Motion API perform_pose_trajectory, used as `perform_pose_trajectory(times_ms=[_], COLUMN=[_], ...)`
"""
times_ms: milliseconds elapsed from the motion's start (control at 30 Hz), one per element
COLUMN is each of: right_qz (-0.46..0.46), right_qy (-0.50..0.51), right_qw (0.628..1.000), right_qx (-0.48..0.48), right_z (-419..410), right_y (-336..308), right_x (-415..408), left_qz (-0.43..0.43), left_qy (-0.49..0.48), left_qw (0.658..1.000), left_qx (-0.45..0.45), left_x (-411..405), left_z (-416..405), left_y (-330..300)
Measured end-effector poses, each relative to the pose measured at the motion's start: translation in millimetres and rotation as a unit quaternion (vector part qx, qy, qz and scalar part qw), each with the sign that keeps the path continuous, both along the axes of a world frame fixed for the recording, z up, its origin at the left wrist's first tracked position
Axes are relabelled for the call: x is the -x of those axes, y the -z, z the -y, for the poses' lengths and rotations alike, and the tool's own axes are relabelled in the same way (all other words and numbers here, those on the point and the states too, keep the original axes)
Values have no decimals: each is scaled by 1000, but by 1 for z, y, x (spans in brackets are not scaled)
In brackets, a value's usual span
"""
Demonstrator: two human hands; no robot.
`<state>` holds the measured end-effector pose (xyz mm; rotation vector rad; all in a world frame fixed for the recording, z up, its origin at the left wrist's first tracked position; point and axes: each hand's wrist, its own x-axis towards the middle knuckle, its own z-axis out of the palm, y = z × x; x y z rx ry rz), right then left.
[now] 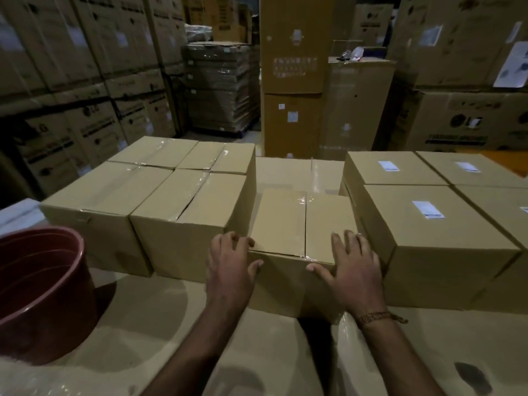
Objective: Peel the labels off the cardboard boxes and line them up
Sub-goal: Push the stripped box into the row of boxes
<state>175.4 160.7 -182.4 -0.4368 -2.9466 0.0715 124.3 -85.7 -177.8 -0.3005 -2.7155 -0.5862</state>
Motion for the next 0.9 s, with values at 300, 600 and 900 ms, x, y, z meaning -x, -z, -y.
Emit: perform_pose_trajectory(times_ms=[300,600,900], right_qz=[32,46,48], right_qy=[7,9,12], right_qw=[999,998,998], right_qx=[-26,-34,-31], right_z=[-22,-28,-38], right_y=[-7,-16,-13], right_x=[107,205,271], left_qz=[-55,55,113], left_qy=[34,68,120], left_qw=[998,990,979], left_qx=[11,110,122], left_x=[118,259,327], left_z=[8,-4,-4], left_y=[-49,-65,-48])
